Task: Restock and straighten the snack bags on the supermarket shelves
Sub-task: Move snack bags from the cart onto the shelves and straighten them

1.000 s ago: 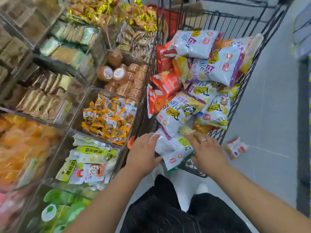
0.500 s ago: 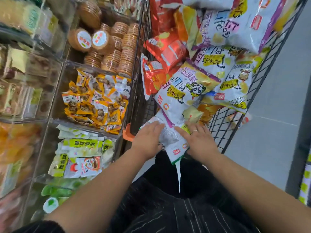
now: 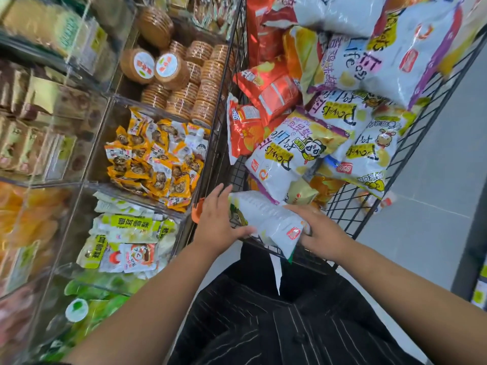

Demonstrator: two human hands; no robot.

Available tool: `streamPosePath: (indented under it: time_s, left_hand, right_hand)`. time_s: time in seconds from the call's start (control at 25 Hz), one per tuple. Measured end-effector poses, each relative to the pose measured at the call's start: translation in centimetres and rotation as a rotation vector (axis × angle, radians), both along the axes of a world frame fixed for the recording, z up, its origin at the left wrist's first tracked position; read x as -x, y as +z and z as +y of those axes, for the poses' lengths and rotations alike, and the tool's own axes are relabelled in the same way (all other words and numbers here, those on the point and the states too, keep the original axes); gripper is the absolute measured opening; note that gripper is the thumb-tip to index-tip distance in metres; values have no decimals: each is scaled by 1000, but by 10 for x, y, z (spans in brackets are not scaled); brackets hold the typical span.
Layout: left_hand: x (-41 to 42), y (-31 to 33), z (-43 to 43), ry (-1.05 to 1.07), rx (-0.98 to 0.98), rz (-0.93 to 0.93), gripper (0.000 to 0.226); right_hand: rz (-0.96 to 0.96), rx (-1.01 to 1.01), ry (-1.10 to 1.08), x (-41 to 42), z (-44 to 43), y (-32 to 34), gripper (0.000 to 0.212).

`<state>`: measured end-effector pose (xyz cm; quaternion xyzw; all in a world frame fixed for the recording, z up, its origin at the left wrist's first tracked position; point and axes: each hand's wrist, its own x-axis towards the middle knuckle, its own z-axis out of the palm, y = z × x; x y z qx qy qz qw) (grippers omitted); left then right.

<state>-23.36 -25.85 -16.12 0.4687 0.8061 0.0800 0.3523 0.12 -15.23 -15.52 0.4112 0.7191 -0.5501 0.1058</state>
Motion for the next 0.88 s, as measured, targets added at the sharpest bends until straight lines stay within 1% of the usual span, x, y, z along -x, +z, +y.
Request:
streamPosePath:
  time_s: [0.04, 0.12, 0.24, 0.28, 0.32, 0.36, 0.44, 0.48, 0.52, 0.6, 0.64, 0.72, 0.76, 0.84, 0.88]
  left_hand:
    - [0, 4, -2, 106, -11, -46, 111]
    - [-1, 9, -3, 329, -42, -175, 104]
    - [-5, 18, 6, 600, -90, -505, 96]
    - [-7, 21, 12, 651, -95, -577, 93]
    - [-8, 23, 18, 684, -82, -617, 86]
    - [-9, 25, 24, 697, -49, -644, 74]
    - [-10, 30, 33, 630, 53, -673, 51]
    - [-10, 30, 35, 577, 101, -686, 49]
    - [-7, 29, 36, 534, 142, -697, 54]
    - [-1, 28, 37, 498, 186, -762, 75]
    - [3, 25, 37, 507, 203, -813, 83]
    - [7, 25, 39, 536, 239, -915, 82]
    - [9, 23, 39, 551, 250, -954, 80]
    - [10, 22, 39, 581, 247, -959, 84]
    - [10, 22, 40, 586, 225, -934, 88]
  right_hand:
    - [50, 98, -112, 0, -1, 8, 48]
    - [104, 331, -305, -3, -4, 14, 46]
    - [128, 613, -591, -4, -12, 11, 43]
    - [152, 687, -693, -4, -14, 9, 44]
    - [184, 767, -793, -4, -15, 8, 45]
    - [214, 856, -888, -4, -15, 9, 48]
    - [248, 983, -1002, -4, -15, 13, 47]
    - [247, 1011, -1029, -5, -15, 15, 45]
    - [238, 1023, -1056, -5, -16, 16, 44]
    - [224, 1016, -1086, -7, -16, 14, 39]
    - [216, 994, -1099, -6, -15, 13, 33]
    - [192, 961, -1110, -3, -13, 14, 23]
    - [179, 951, -1109, -2, -12, 13, 22]
    - [173, 921, -1103, 4, -9, 15, 23]
    - [189, 876, -1103, 8, -8, 14, 26]
